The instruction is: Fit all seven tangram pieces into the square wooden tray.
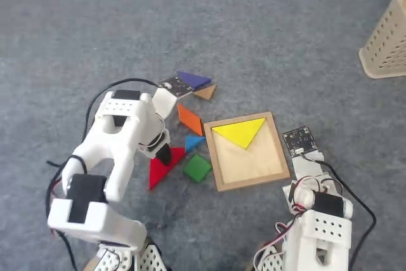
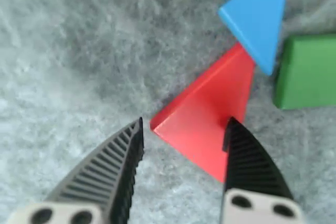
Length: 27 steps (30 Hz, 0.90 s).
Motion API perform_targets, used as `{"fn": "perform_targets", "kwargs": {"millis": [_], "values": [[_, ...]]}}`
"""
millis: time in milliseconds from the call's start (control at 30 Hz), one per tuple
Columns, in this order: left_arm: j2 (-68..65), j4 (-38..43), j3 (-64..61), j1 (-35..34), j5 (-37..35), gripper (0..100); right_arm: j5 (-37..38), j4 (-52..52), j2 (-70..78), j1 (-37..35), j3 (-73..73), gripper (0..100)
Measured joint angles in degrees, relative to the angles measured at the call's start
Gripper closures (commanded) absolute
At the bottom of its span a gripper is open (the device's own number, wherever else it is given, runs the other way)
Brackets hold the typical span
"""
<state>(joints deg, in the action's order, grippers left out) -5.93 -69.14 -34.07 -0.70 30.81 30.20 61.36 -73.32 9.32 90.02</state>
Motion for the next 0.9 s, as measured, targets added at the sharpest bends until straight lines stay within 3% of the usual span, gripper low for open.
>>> {"fn": "perform_targets", "kwargs": {"millis": [900], "values": [[-3.60, -2.11, 0.00, 4.13, -2.64, 77, 0.00, 0.00, 0.00, 0.00, 0.00, 98.3]]}}
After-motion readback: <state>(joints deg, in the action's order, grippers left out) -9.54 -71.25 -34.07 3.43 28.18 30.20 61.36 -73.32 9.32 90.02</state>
